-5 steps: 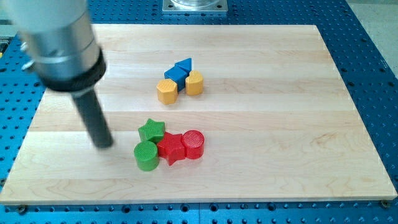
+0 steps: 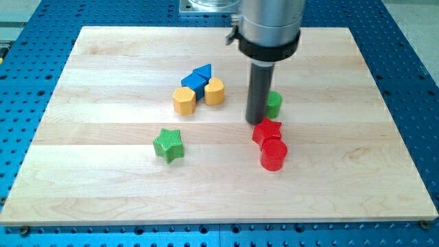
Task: Move the green circle diagonal to the red blocks
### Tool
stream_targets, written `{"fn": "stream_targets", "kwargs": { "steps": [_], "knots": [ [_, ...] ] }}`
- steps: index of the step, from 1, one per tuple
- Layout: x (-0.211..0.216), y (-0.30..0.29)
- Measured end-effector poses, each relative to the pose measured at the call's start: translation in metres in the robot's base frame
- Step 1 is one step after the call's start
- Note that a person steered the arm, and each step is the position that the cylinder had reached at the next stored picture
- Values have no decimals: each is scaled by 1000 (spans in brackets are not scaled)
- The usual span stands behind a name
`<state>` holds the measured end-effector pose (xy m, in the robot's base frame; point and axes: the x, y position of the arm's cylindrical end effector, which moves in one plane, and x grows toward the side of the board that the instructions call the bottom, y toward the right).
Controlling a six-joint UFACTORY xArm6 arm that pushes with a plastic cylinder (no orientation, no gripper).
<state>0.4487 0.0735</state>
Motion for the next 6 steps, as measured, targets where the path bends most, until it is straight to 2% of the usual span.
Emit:
{"fn": "stream_targets", "kwargs": {
  "steps": [1,2,3,4,5,6],
  "knots": [
    [5,-36],
    [-13,-44],
    [-39,12],
    [-32,64],
    [-35,91],
    [-60,59]
  ]
}}
